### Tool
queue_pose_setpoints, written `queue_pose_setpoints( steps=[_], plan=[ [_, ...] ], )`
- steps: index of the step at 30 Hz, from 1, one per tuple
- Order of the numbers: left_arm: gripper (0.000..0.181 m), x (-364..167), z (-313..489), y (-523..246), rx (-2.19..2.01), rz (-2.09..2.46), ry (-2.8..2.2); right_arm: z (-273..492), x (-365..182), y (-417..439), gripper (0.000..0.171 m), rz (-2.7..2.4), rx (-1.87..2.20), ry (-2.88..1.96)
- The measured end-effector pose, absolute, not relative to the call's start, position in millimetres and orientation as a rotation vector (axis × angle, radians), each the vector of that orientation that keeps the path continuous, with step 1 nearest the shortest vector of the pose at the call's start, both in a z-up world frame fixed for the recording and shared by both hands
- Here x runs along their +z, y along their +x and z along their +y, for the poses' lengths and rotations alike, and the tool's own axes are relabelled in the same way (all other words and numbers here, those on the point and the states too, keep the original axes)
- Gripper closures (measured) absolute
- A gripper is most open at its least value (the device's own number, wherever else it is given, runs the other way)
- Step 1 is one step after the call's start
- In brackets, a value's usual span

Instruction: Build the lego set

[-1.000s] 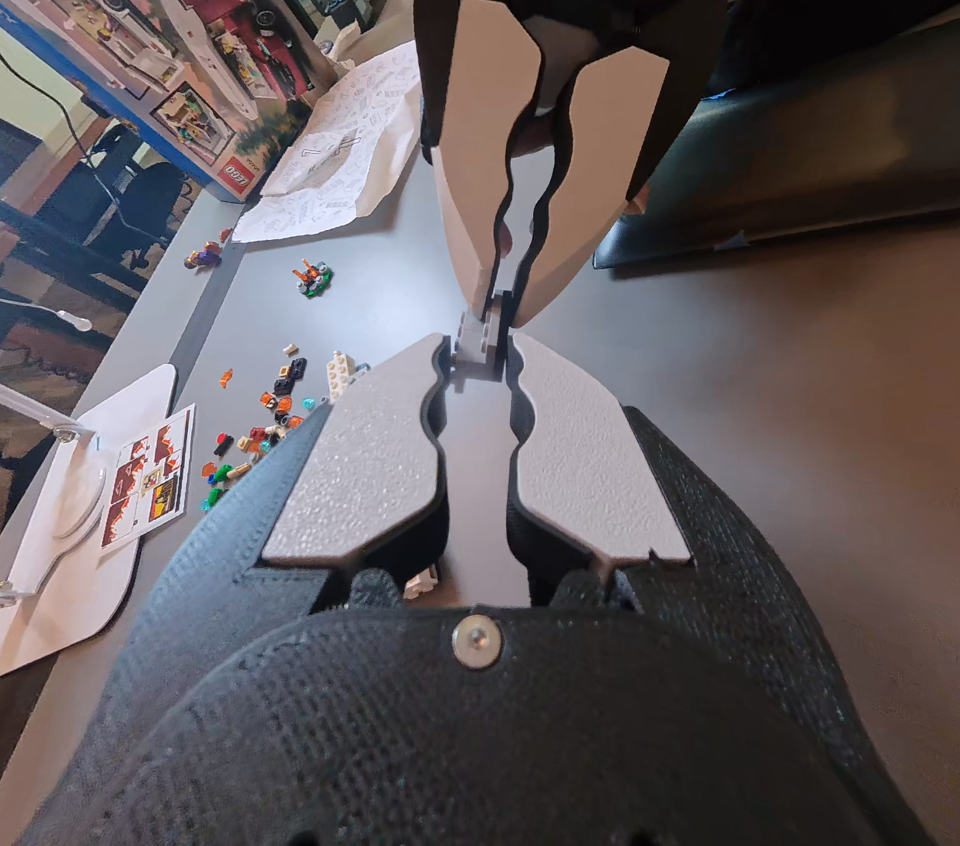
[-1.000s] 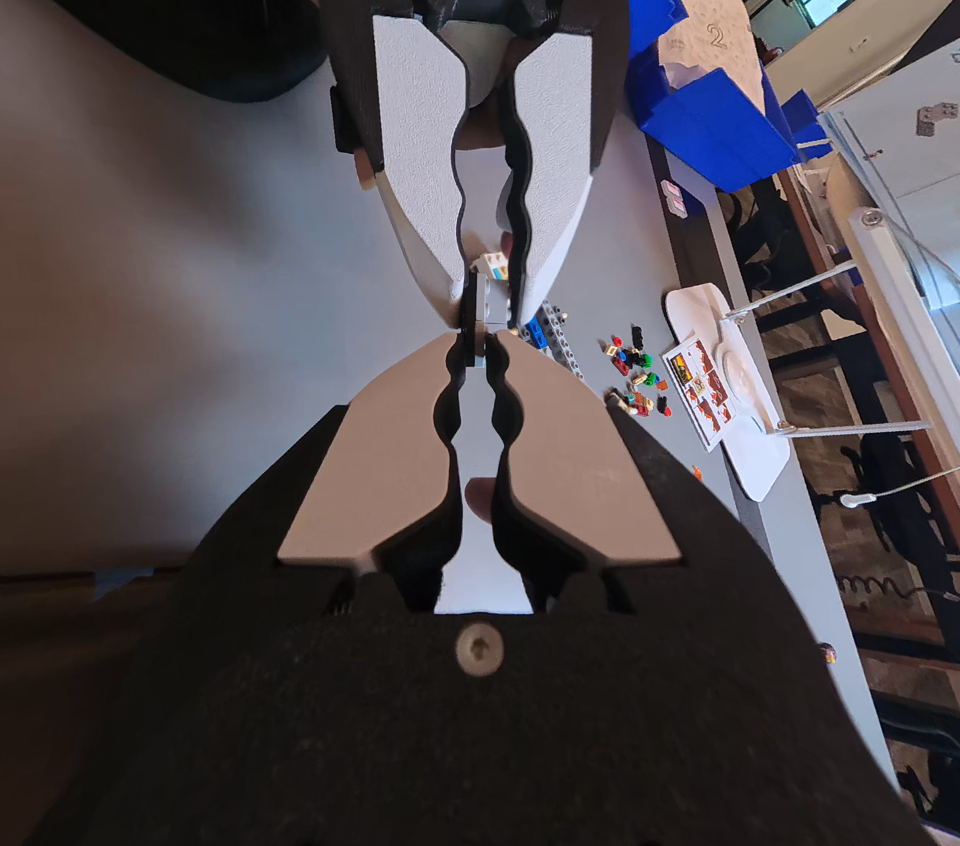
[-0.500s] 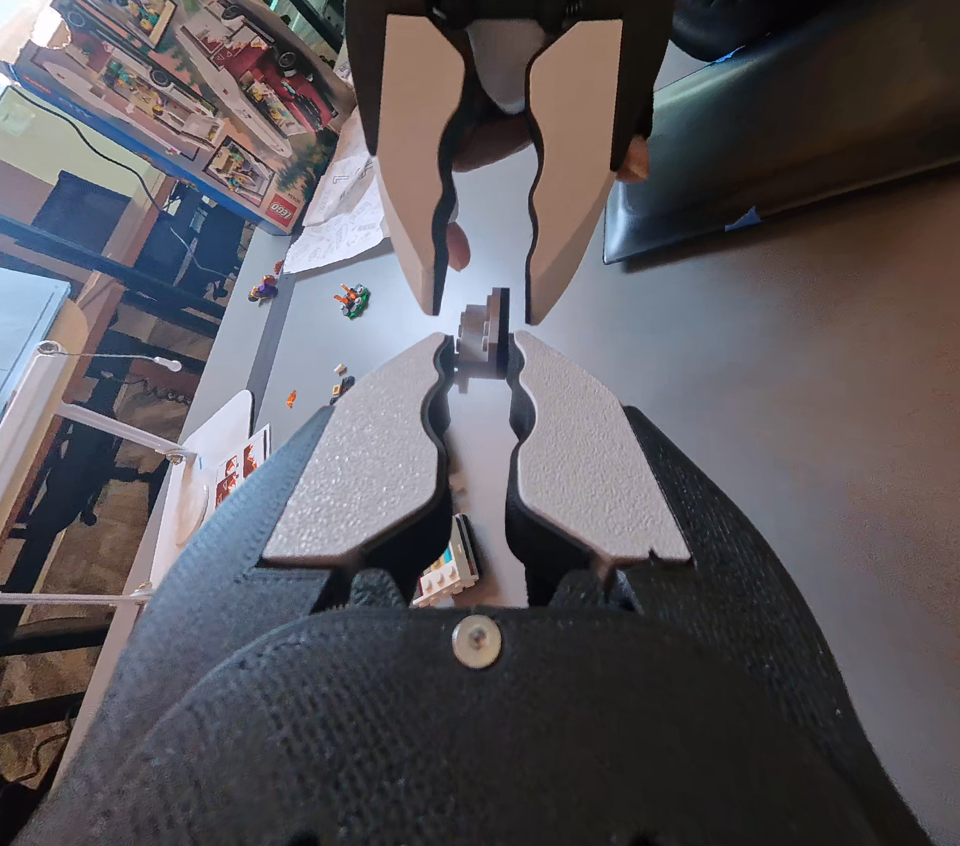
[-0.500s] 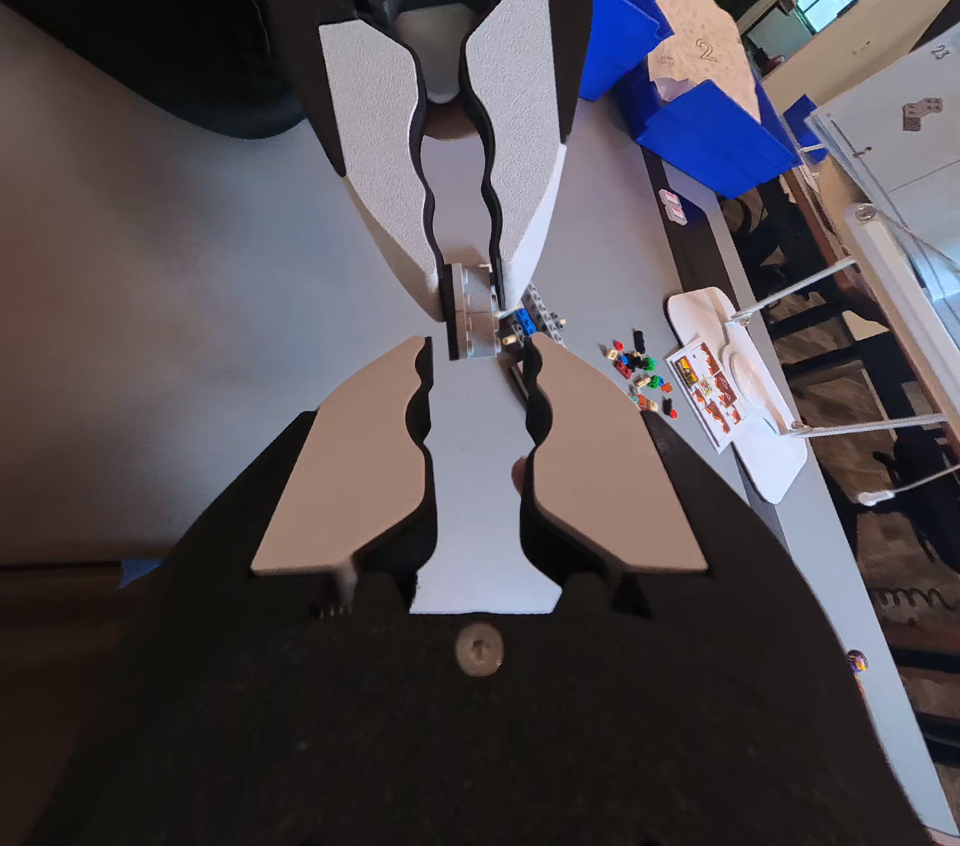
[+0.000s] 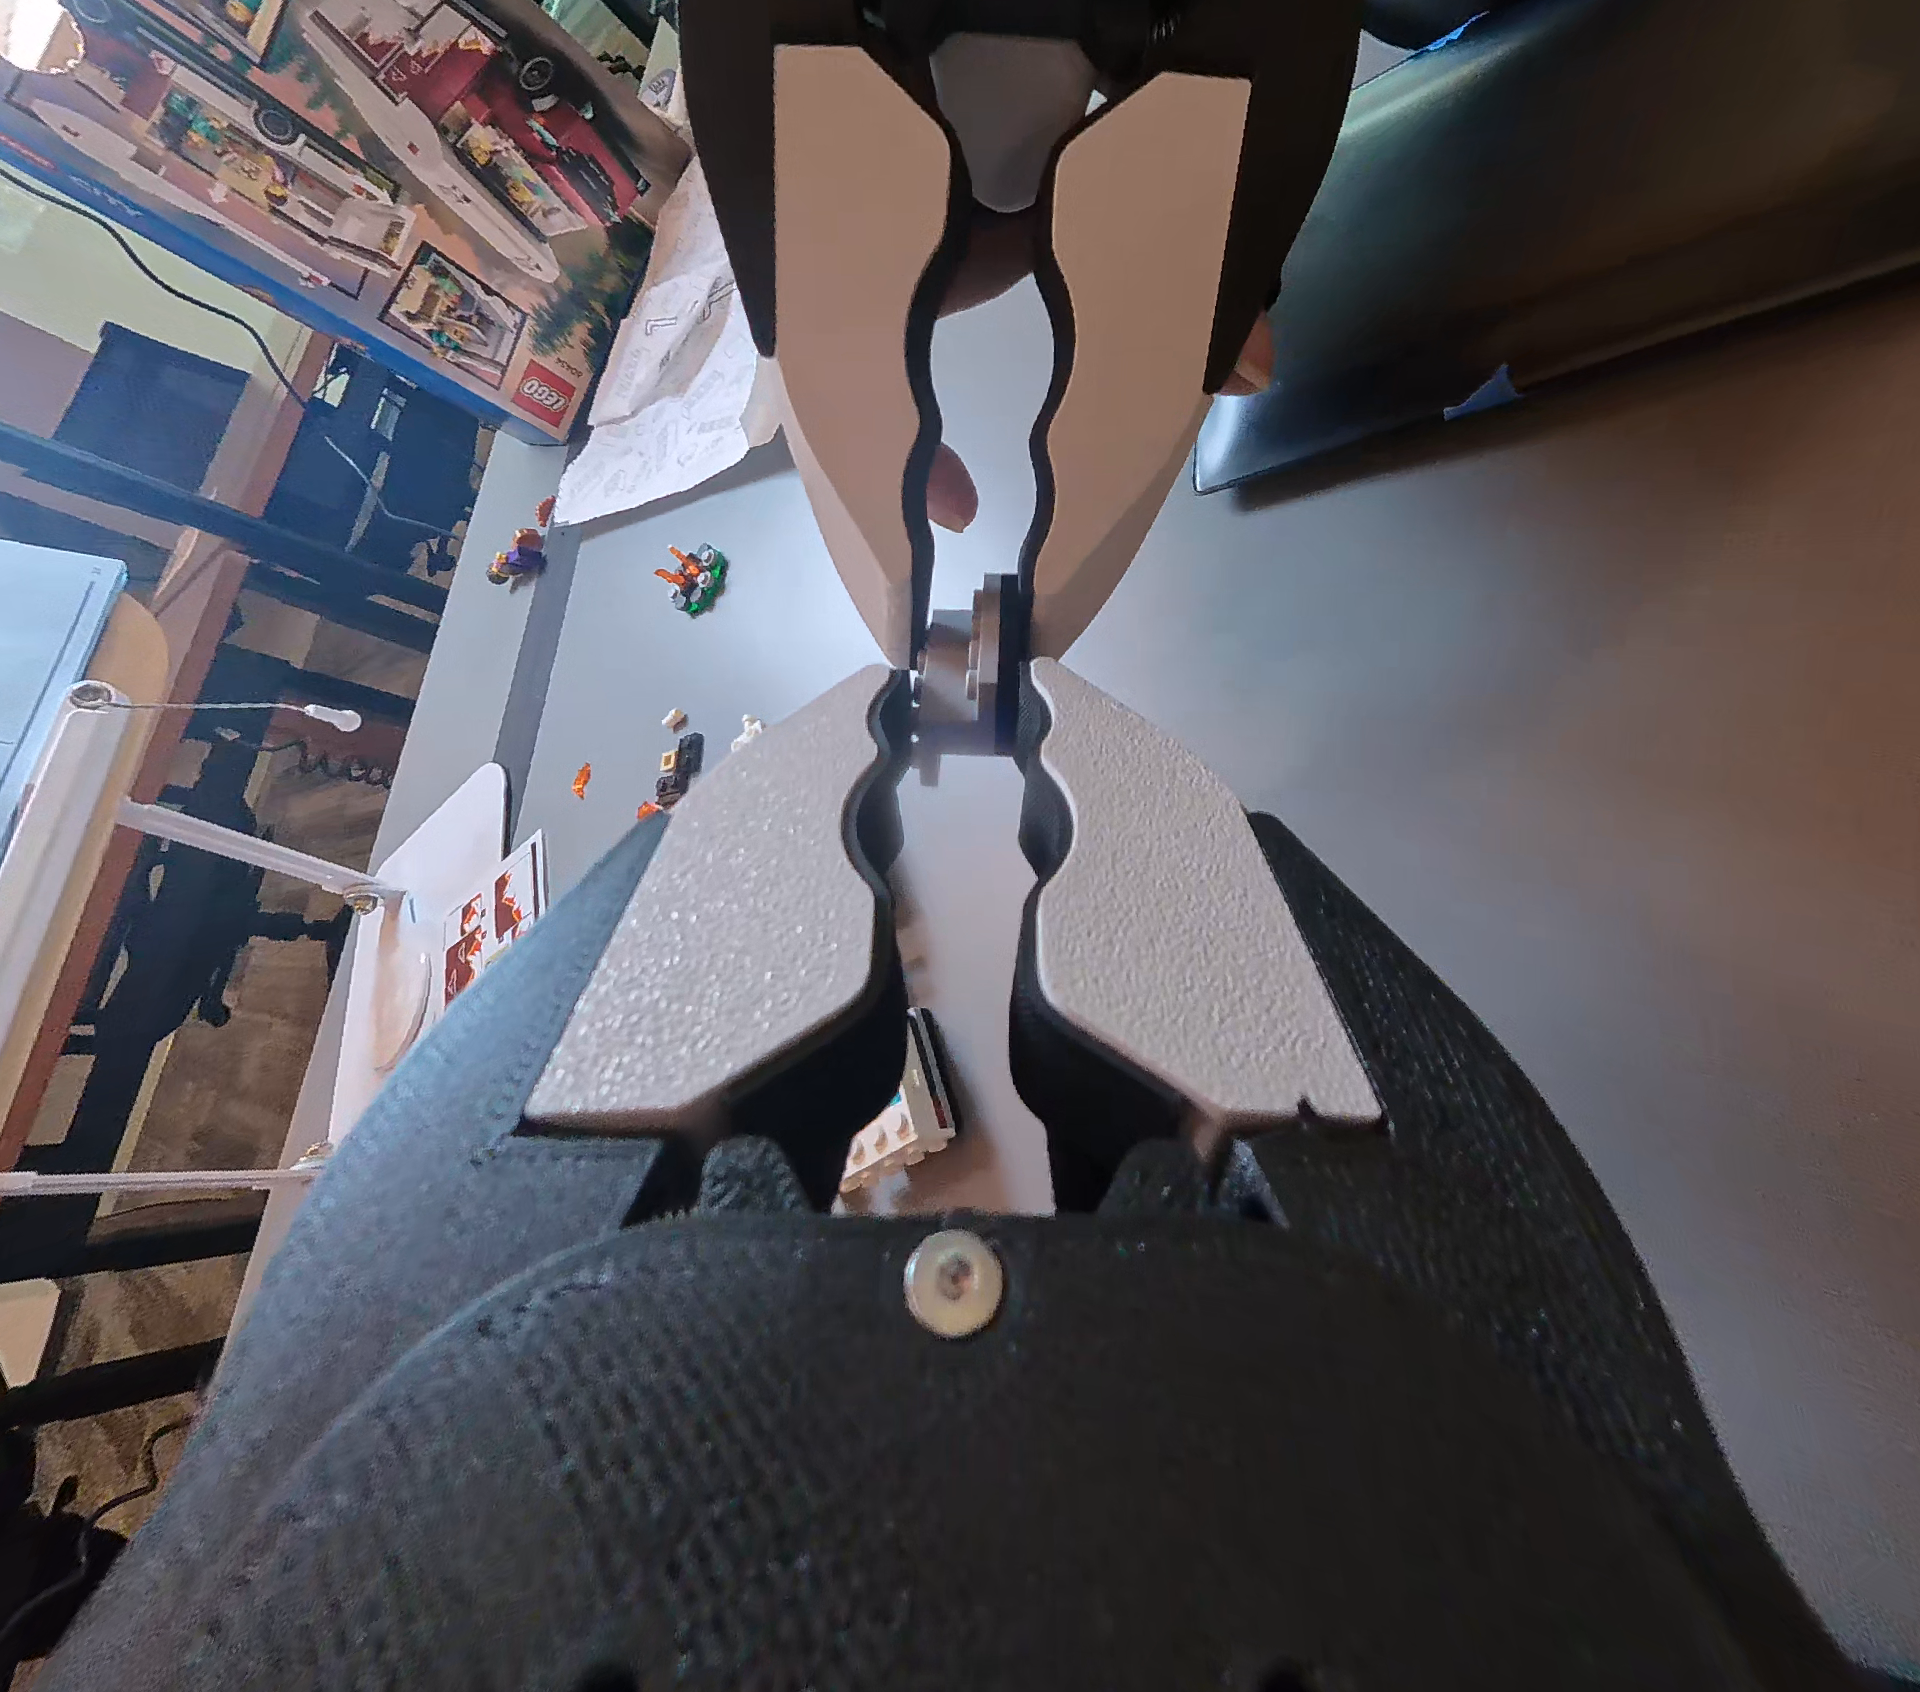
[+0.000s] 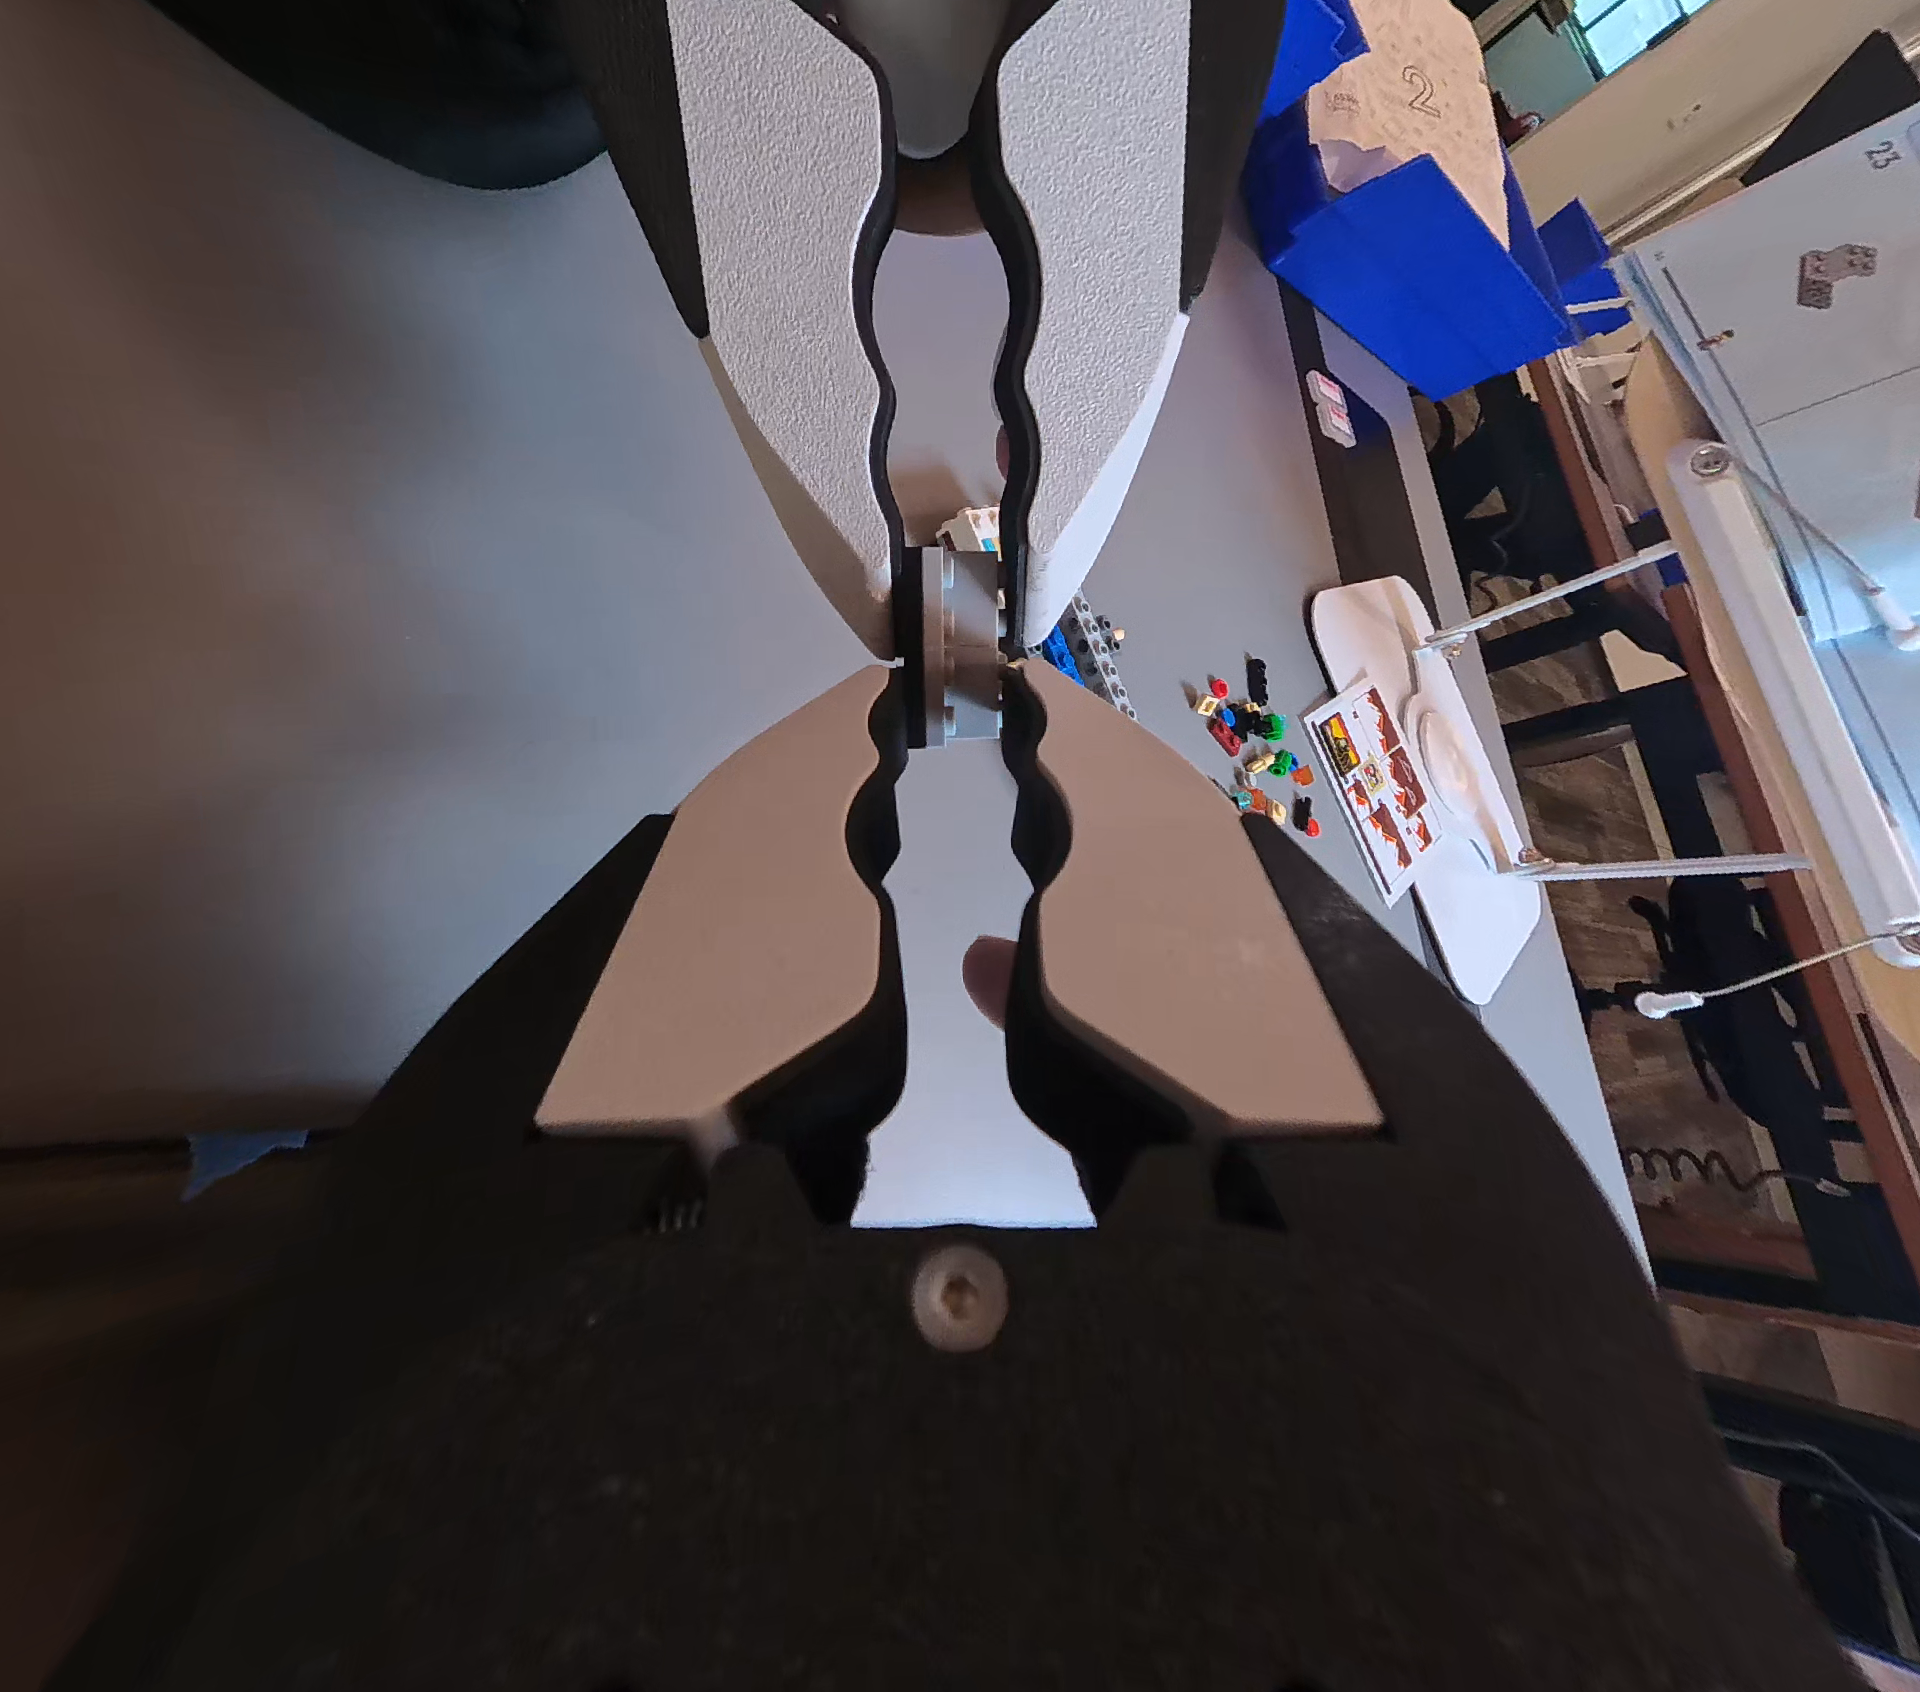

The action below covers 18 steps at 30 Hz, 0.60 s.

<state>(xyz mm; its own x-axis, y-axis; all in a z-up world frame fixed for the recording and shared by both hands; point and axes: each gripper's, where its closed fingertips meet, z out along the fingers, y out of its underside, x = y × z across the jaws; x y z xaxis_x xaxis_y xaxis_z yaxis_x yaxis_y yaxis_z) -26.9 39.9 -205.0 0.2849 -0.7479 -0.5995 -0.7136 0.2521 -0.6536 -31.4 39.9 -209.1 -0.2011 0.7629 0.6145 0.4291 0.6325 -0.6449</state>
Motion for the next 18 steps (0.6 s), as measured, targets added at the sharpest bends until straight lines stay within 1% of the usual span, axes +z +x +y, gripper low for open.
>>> queue_pose_setpoints(
  steps=[1,12,16,17,18],
  plan=[
    [0.162,-204.9,39.8,-26.9,-0.039,1.433,-1.472,39.9,-209.1,-31.4,0.153,-1.833,0.414,-0.957],
    [0.162,-206.2,44.2,-26.7,-0.053,1.410,-1.425,43.8,-210.9,-32.5,0.153,-1.799,0.454,-0.995],
    [0.161,-204.2,44.1,-27.3,-0.138,1.369,-1.442,44.7,-208.4,-33.0,0.153,-1.781,0.448,-0.970],
    [0.157,-202.7,45.8,-28.3,-0.195,1.328,-1.466,47.6,-208.0,-33.1,0.153,-1.772,0.417,-0.966],
    [0.148,-199.5,47.7,-29.2,-0.275,1.271,-1.496,51.6,-207.4,-32.8,0.153,-1.761,0.380,-0.960]
  ],
)
